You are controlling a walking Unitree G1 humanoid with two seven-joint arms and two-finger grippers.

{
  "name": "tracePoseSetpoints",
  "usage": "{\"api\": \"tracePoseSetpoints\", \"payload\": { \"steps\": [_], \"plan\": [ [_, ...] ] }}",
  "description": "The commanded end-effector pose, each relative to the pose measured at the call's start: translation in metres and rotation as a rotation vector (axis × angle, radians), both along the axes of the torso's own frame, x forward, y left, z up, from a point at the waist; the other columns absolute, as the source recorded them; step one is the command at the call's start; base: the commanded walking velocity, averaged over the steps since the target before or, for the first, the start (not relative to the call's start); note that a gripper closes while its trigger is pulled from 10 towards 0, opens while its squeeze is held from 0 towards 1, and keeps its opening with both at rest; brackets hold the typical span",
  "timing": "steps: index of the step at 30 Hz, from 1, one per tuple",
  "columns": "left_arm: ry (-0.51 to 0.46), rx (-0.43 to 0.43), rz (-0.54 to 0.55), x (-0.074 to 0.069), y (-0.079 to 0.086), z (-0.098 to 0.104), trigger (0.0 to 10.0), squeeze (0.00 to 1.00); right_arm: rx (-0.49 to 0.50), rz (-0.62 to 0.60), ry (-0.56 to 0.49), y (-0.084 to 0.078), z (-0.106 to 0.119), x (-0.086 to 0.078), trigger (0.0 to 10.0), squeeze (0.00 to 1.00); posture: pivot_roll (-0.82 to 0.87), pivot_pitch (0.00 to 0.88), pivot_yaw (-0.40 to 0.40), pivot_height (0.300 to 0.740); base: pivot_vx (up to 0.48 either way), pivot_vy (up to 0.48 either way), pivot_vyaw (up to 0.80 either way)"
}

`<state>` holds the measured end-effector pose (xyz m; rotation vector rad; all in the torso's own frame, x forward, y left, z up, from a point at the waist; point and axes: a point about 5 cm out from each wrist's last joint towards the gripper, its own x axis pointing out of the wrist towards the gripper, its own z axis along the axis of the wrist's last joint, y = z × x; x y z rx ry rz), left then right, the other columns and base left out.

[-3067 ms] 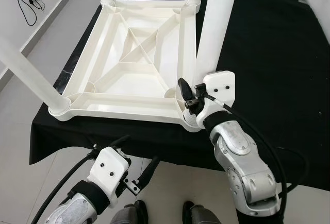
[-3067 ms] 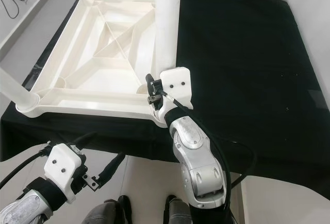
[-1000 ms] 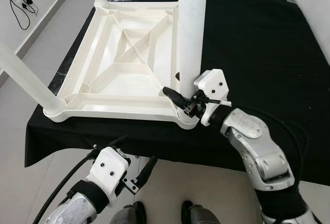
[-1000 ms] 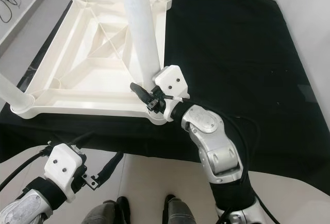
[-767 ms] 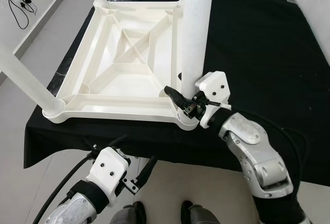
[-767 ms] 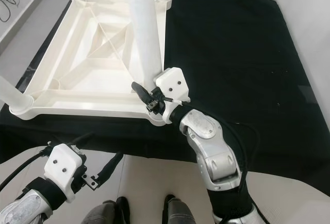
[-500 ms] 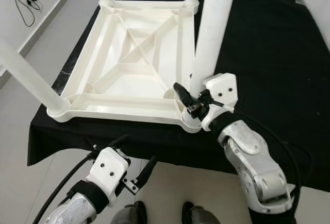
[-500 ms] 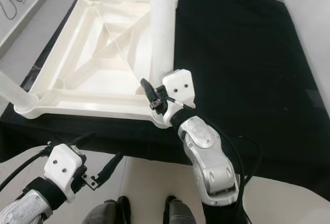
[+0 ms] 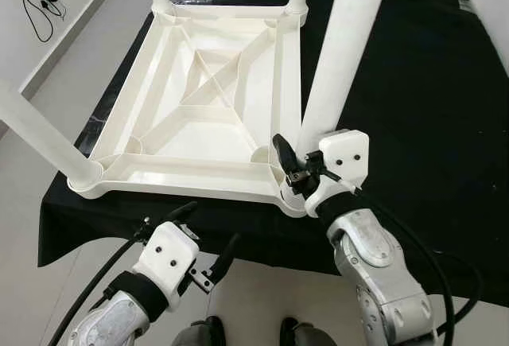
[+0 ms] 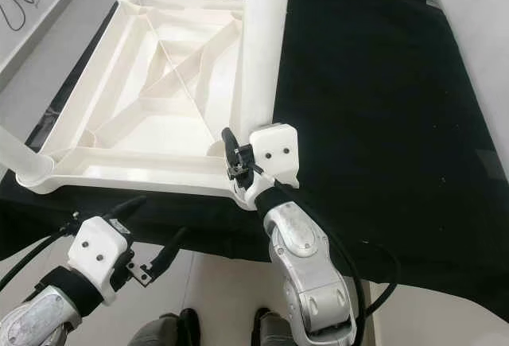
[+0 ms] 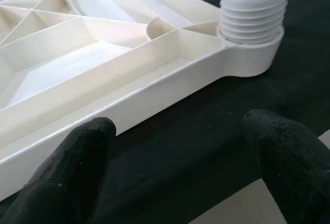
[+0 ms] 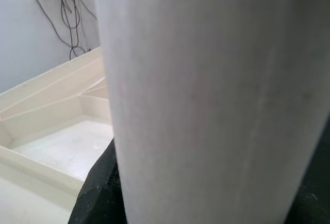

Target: Building children table

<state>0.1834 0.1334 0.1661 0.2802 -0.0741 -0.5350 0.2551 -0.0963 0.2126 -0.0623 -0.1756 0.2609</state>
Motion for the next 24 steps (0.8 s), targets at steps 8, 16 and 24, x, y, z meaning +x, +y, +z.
{"api": "tracePoseSetpoints", "payload": {
  "steps": [8,16,24],
  "plan": [
    [-0.018,0.027,0.032,0.007,0.007,0.001,10.0,0.00,0.011,-0.040,0.139,-0.005,-0.034,0.000,10.0,0.00,0.03,0.266,0.024,0.740,0.000,0.000,0.00],
    [-0.143,-0.077,0.013,0.025,-0.003,0.038,10.0,0.00,-0.010,-0.014,0.098,0.002,-0.030,0.002,10.0,0.00,0.03,0.257,0.030,0.740,0.000,0.000,0.00],
    [-0.266,-0.227,-0.108,0.040,-0.013,0.090,10.0,0.00,-0.051,0.041,0.054,0.011,-0.029,0.006,10.0,0.00,0.03,0.246,0.030,0.740,0.000,0.000,0.00]
  ]
}}
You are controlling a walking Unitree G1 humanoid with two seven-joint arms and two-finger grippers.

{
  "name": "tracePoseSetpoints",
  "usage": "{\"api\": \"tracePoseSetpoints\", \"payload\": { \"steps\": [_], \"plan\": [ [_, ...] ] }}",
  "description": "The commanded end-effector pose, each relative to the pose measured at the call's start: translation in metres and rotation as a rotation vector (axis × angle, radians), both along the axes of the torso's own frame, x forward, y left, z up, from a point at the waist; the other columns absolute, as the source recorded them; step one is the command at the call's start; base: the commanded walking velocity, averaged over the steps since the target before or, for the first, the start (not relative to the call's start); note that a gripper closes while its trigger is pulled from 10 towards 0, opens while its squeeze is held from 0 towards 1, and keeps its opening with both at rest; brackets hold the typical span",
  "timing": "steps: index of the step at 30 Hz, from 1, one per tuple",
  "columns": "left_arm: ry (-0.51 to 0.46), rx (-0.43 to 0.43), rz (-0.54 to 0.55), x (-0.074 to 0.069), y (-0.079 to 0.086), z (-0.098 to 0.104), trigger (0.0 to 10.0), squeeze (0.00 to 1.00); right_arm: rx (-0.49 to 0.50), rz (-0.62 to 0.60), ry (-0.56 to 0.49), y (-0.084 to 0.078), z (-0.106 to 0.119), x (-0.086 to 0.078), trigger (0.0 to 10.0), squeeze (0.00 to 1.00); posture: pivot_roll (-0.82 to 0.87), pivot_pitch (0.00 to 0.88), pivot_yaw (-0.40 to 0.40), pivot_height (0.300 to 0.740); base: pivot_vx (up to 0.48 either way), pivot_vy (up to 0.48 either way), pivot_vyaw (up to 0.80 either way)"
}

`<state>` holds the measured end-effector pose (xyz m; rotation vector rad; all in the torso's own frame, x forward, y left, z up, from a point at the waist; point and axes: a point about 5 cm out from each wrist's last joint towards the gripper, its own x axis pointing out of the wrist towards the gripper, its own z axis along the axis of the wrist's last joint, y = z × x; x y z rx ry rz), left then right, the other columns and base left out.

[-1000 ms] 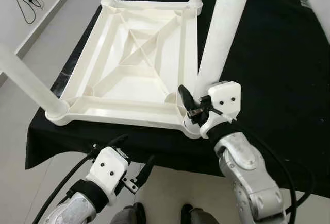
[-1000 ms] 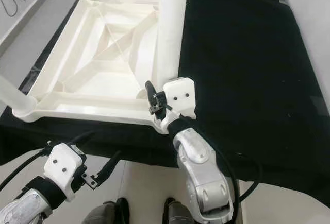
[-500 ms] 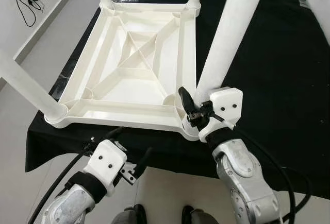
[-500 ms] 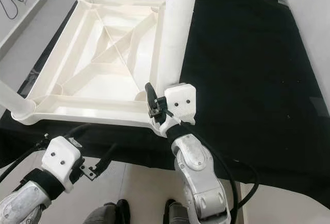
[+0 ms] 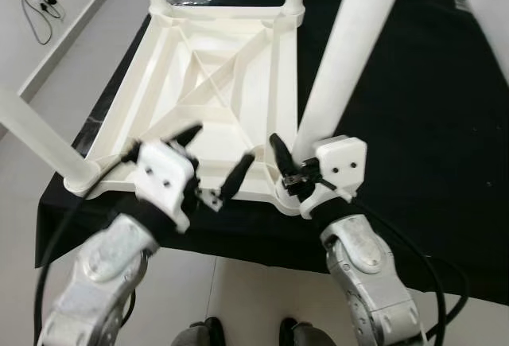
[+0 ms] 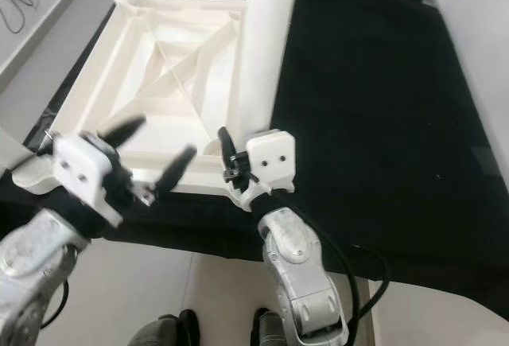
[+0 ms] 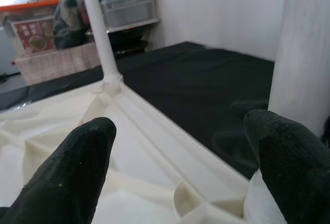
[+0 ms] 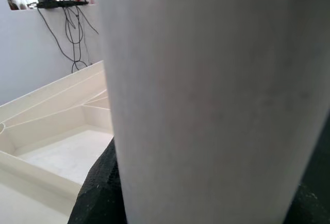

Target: Building children table

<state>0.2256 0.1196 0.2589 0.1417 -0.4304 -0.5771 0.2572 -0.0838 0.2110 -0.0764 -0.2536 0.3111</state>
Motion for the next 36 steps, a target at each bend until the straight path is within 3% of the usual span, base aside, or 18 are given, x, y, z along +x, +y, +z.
{"api": "tracePoseSetpoints", "payload": {
  "steps": [1,2,4,11,12,14,15,16,17,18,19,20,21,26,27,28,29,36],
  "plan": [
    [0.027,-0.008,-0.012,-0.002,0.001,-0.003,10.0,0.00,-0.045,-0.013,0.131,-0.001,-0.027,0.003,10.0,0.00,0.03,0.246,0.030,0.740,0.000,0.000,0.00],
    [-0.028,-0.067,-0.178,0.009,-0.009,0.031,10.0,0.00,-0.054,0.014,0.126,0.004,-0.027,0.007,10.0,0.00,0.03,0.225,0.032,0.740,0.000,0.000,0.00],
    [-0.063,-0.071,-0.284,0.014,-0.017,0.053,10.0,0.00,-0.061,0.033,0.116,0.007,-0.027,0.009,10.0,0.00,0.03,0.222,0.032,0.740,0.000,0.000,0.00],
    [-0.078,-0.005,-0.419,0.027,-0.034,0.072,10.0,0.00,-0.083,0.067,0.096,0.013,-0.027,0.013,10.0,0.00,0.02,0.197,0.039,0.740,0.000,0.000,0.00],
    [-0.059,0.015,-0.488,0.036,-0.045,0.078,10.0,0.04,-0.086,0.074,0.096,0.015,-0.029,0.015,10.0,0.00,0.02,0.185,0.043,0.740,0.000,0.000,0.00],
    [-0.059,0.015,-0.488,0.036,-0.045,0.078,10.0,0.04,-0.086,0.074,0.096,0.015,-0.029,0.015,10.0,0.00,0.02,0.185,0.043,0.740,0.000,0.000,0.00],
    [-0.047,0.034,-0.514,0.039,-0.048,0.081,10.0,0.17,-0.087,0.076,0.096,0.016,-0.030,0.016,10.0,0.00,0.01,0.178,0.049,0.740,0.000,0.000,0.00],
    [-0.047,0.034,-0.514,0.039,-0.048,0.081,10.0,0.17,-0.087,0.076,0.096,0.016,-0.030,0.016,10.0,0.00,0.01,0.178,0.049,0.740,0.000,0.000,0.00],
    [-0.042,0.074,-0.550,0.041,-0.052,0.082,10.0,0.33,-0.088,0.078,0.095,0.017,-0.030,0.017,10.0,0.00,0.01,0.171,0.052,0.740,0.000,0.000,0.00],
    [-0.042,0.074,-0.550,0.041,-0.052,0.082,10.0,0.33,-0.088,0.078,0.095,0.017,-0.030,0.017,10.0,0.00,0.01,0.171,0.052,0.740,0.000,0.000,0.00],
    [-0.040,0.105,-0.579,0.042,-0.054,0.084,10.0,0.84,-0.091,0.081,0.096,0.017,-0.031,0.017,10.0,0.00,0.01,0.168,0.053,0.740,0.000,0.000,0.00],
    [-0.040,0.105,-0.579,0.042,-0.054,0.084,10.0,0.84,-0.091,0.081,0.096,0.017,-0.031,0.017,10.0,0.00,0.01,0.168,0.053,0.740,0.000,0.000,0.00],
    [-0.046,0.127,-0.617,0.043,-0.055,0.090,10.0,1.00,-0.095,0.090,0.099,0.018,-0.033,0.018,10.0,0.00,0.00,0.165,0.054,0.740,0.000,0.000,0.00],
    [-0.055,0.133,-0.645,0.042,-0.054,0.094,10.0,1.00,-0.096,0.094,0.100,0.019,-0.034,0.018,10.0,0.00,0.00,0.163,0.052,0.740,0.000,0.000,0.00],
    [-0.067,0.136,-0.703,0.035,-0.049,0.099,10.0,0.10,-0.097,0.099,0.104,0.019,-0.035,0.019,10.0,0.00,0.00,0.162,0.049,0.740,0.000,0.000,0.00],
    [-0.067,0.136,-0.703,0.035,-0.049,0.099,10.0,0.10,-0.097,0.099,0.104,0.019,-0.035,0.019,10.0,0.00,0.00,0.162,0.049,0.740,0.000,0.000,0.00],
    [-0.077,0.137,-0.734,0.031,-0.044,0.101,10.0,0.00,-0.097,0.101,0.106,0.020,-0.036,0.020,10.0,0.00,0.00,0.162,0.049,0.740,0.000,0.000,0.00],
    [-0.086,0.165,-0.815,0.016,-0.025,0.107,10.0,0.00,-0.098,0.108,0.109,0.020,-0.037,0.021,10.0,0.00,0.00,0.159,0.042,0.740,0.000,0.000,0.00]
  ]
}}
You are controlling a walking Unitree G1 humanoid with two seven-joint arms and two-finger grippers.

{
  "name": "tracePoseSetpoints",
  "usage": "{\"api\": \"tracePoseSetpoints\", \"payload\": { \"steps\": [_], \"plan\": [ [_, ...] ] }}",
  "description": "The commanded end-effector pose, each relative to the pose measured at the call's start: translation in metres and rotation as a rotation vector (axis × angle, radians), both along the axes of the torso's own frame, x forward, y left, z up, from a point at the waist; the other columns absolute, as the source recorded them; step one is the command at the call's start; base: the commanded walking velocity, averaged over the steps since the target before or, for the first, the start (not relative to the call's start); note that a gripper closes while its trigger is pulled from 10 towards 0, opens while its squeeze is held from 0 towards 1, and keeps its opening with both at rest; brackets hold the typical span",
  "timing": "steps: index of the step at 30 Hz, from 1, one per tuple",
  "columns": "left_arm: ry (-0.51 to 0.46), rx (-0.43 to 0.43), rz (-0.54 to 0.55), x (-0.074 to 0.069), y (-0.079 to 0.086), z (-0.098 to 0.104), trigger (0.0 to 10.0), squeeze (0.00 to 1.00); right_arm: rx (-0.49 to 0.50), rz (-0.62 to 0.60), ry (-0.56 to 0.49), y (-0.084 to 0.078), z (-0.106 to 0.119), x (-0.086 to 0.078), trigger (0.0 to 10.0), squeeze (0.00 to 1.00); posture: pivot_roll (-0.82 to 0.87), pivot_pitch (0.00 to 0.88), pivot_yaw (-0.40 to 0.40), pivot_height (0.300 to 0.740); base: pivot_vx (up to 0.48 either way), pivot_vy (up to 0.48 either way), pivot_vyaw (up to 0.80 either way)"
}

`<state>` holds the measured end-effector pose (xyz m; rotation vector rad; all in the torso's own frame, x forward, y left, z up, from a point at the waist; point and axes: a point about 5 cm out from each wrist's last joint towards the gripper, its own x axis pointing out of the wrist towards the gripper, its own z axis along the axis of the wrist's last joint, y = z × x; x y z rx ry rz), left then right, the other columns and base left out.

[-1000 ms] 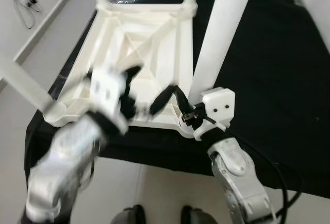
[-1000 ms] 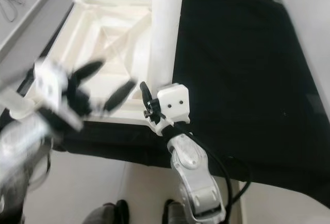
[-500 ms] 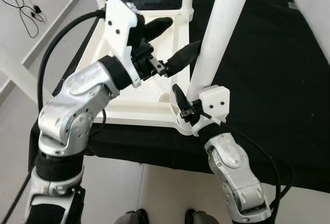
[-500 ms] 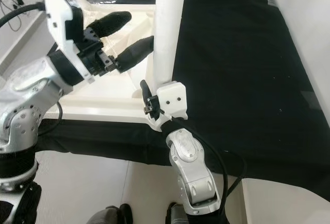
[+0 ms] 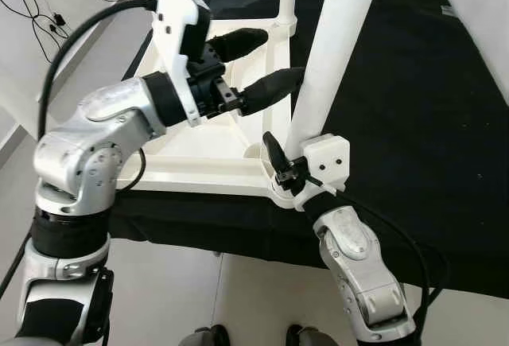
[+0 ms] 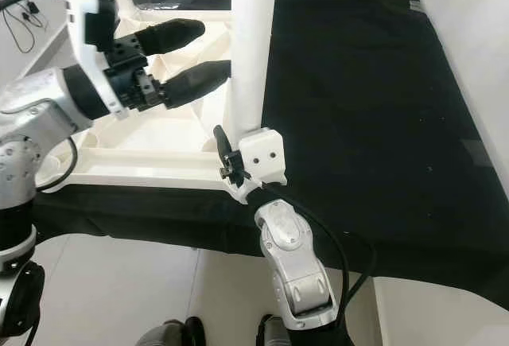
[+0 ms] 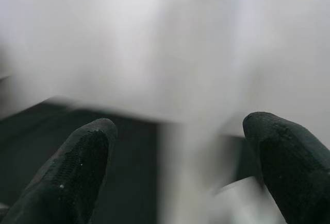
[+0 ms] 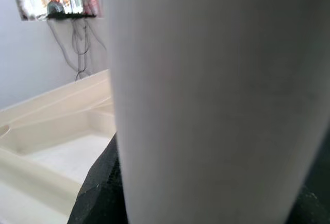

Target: Building children table

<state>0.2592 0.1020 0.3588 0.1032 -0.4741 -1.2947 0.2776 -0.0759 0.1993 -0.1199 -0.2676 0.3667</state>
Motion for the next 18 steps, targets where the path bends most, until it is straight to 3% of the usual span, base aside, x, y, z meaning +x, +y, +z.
{"api": "tracePoseSetpoints", "payload": {
  "steps": [1,6,12,18],
  "plan": [
    [-0.074,0.044,-0.111,-0.021,-0.003,0.008,10.0,0.00,-0.055,0.057,0.130,0.012,-0.026,0.001,10.0,0.00,0.00,0.157,0.042,0.740,0.000,0.000,0.00],
    [-0.106,0.044,-0.029,-0.017,0.017,0.016,10.0,0.00,-0.055,0.060,0.133,0.012,-0.028,0.001,10.0,0.00,-0.01,0.153,0.040,0.740,0.000,0.000,0.00],
    [-0.112,0.035,0.029,-0.011,0.017,0.017,10.0,0.00,-0.054,0.062,0.132,0.012,-0.028,0.001,10.0,0.00,-0.01,0.154,0.040,0.740,0.000,0.000,0.00],
    [-0.037,-0.026,0.243,0.026,0.005,0.006,10.0,0.00,-0.053,0.070,0.131,0.012,-0.028,0.002,10.0,0.00,-0.02,0.156,0.043,0.740,0.000,0.000,0.00]
  ]
}}
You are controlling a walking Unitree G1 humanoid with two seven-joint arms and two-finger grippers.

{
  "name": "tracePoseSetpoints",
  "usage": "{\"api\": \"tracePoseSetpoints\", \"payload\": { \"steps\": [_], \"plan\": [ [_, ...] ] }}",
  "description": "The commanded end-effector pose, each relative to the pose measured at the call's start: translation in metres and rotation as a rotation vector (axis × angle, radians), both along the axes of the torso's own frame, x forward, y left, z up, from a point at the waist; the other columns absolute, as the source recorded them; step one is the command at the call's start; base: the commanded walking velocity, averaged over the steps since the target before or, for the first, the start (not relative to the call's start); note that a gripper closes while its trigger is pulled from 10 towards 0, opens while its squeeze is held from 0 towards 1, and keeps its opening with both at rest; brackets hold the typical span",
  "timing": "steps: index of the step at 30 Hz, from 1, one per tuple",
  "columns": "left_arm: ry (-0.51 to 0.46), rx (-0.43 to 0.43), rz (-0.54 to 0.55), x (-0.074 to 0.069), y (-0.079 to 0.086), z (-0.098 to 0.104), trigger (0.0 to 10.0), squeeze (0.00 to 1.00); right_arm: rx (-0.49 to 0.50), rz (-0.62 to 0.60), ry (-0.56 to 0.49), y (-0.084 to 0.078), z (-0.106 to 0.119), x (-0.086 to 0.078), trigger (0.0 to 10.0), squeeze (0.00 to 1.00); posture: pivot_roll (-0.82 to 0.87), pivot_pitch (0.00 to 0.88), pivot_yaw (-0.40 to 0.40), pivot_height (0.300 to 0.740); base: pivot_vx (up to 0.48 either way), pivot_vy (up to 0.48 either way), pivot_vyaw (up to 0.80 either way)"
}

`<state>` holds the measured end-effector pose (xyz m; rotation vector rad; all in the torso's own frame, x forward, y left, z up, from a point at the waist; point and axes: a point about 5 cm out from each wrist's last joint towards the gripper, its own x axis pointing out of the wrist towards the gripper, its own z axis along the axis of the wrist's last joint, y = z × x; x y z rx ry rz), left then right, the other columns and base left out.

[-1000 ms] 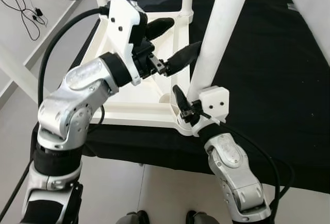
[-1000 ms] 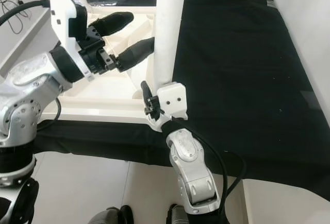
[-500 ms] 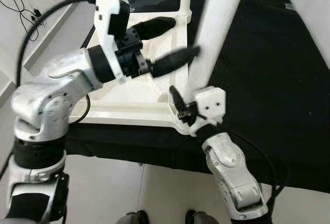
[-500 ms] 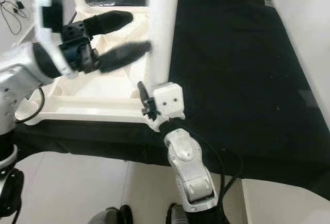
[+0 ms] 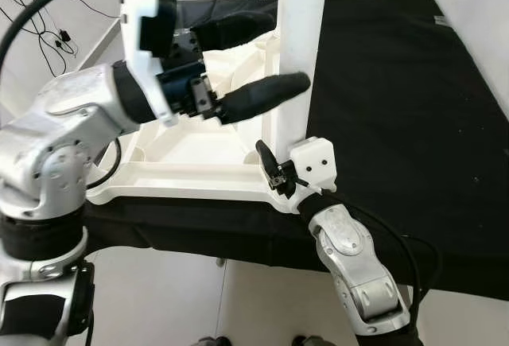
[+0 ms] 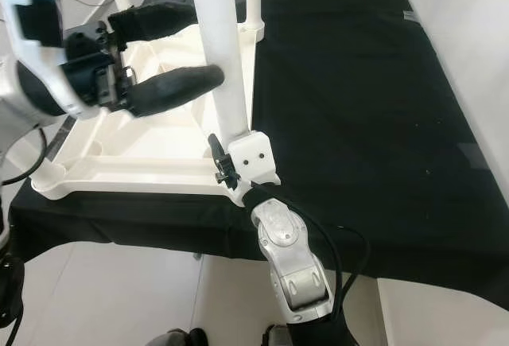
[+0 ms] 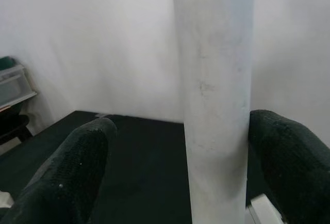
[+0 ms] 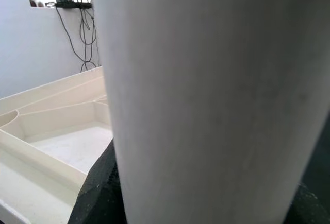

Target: Building children table

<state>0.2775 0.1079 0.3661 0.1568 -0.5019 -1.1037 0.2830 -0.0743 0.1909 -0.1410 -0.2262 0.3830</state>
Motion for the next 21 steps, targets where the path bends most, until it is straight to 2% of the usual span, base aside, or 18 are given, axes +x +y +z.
{"api": "tracePoseSetpoints", "payload": {
  "steps": [1,7,11,12,20,21],
  "plan": [
    [0.021,-0.028,0.056,0.011,-0.002,-0.003,10.0,0.00,-0.022,0.060,0.094,0.011,-0.019,-0.004,10.0,0.00,-0.02,0.156,0.043,0.740,0.000,0.000,0.00],
    [0.073,-0.061,0.022,0.019,-0.012,-0.011,10.0,0.00,-0.023,0.066,0.093,0.011,-0.019,-0.004,10.0,0.00,-0.02,0.156,0.040,0.740,0.000,0.000,0.00],
    [0.121,-0.077,-0.072,0.024,-0.023,-0.018,10.0,0.00,-0.031,0.081,0.090,0.012,-0.018,-0.005,10.0,0.00,-0.02,0.158,0.040,0.740,0.000,0.000,0.00],
    [0.130,-0.048,-0.093,0.026,-0.026,-0.022,10.0,0.00,-0.034,0.084,0.090,0.013,-0.019,-0.005,10.0,0.00,-0.02,0.159,0.040,0.740,0.000,0.000,0.00],
    [0.145,-0.014,-0.131,0.030,-0.036,-0.025,10.0,0.00,-0.036,0.085,0.093,0.014,-0.019,-0.006,10.0,0.00,-0.02,0.161,0.042,0.740,0.000,0.000,0.00],
    [0.141,-0.001,-0.124,0.031,-0.038,-0.025,4.0,0.00,-0.036,0.086,0.094,0.013,-0.019,-0.006,10.0,0.00,-0.02,0.163,0.042,0.740,0.000,0.000,0.00]
  ]
}}
